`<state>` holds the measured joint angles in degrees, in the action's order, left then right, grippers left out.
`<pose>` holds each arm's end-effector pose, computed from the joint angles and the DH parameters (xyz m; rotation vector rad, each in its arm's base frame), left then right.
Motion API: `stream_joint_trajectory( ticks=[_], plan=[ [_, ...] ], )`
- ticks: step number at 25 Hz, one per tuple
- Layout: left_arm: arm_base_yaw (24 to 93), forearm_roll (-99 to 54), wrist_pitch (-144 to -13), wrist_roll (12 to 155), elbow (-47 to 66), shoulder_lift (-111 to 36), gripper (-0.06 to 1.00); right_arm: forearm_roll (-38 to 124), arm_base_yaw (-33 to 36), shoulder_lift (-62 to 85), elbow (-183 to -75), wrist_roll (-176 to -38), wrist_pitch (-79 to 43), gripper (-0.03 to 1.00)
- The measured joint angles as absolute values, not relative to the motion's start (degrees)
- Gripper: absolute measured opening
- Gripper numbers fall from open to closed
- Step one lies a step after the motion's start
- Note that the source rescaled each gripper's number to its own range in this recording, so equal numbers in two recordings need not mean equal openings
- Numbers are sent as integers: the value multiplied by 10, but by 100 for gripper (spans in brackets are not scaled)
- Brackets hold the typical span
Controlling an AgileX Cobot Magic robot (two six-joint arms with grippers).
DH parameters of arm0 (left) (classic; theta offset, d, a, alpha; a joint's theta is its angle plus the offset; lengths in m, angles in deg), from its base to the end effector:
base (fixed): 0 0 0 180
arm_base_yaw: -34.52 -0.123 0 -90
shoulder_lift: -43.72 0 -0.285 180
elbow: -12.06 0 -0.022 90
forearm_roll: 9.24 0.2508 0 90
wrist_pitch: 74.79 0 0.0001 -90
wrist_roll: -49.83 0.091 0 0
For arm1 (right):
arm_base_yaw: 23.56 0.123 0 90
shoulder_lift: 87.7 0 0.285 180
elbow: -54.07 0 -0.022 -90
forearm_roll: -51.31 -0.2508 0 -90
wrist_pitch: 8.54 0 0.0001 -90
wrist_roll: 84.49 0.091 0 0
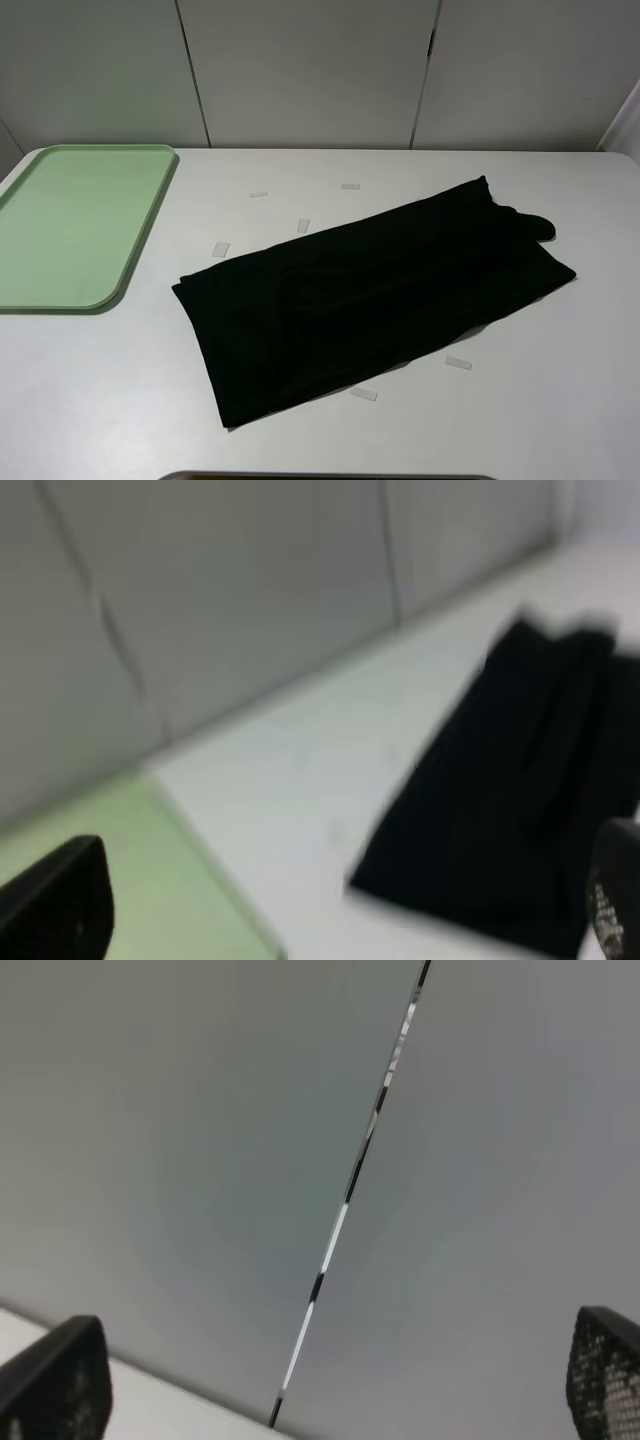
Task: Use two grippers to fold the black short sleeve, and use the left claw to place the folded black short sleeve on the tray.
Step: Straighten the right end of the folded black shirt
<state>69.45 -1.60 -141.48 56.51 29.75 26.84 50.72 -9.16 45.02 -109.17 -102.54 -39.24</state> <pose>-0.0428 0.0434 0.4073 0.5881 1.6667 -0.2116 0.1095 0.0286 0.4543 -0.4589 1.5887 -0.0374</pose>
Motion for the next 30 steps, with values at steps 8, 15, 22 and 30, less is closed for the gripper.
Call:
stream_joint_trajectory(
  ticks=[8, 15, 22, 30],
  plan=[
    [695, -29, -1415, 579, 437, 320, 94, 506, -92, 450, -1089, -1025, -434, 100],
    [695, -99, -1406, 570, 587, 361, 94, 506, -92, 450, -1089, -1025, -438, 100],
    [695, -120, -1361, 554, 613, 361, 94, 505, -92, 450, -1089, -1025, -438, 100],
    [691, -122, -1360, 554, 613, 361, 94, 472, -92, 450, -1089, -1008, -440, 100]
  ],
)
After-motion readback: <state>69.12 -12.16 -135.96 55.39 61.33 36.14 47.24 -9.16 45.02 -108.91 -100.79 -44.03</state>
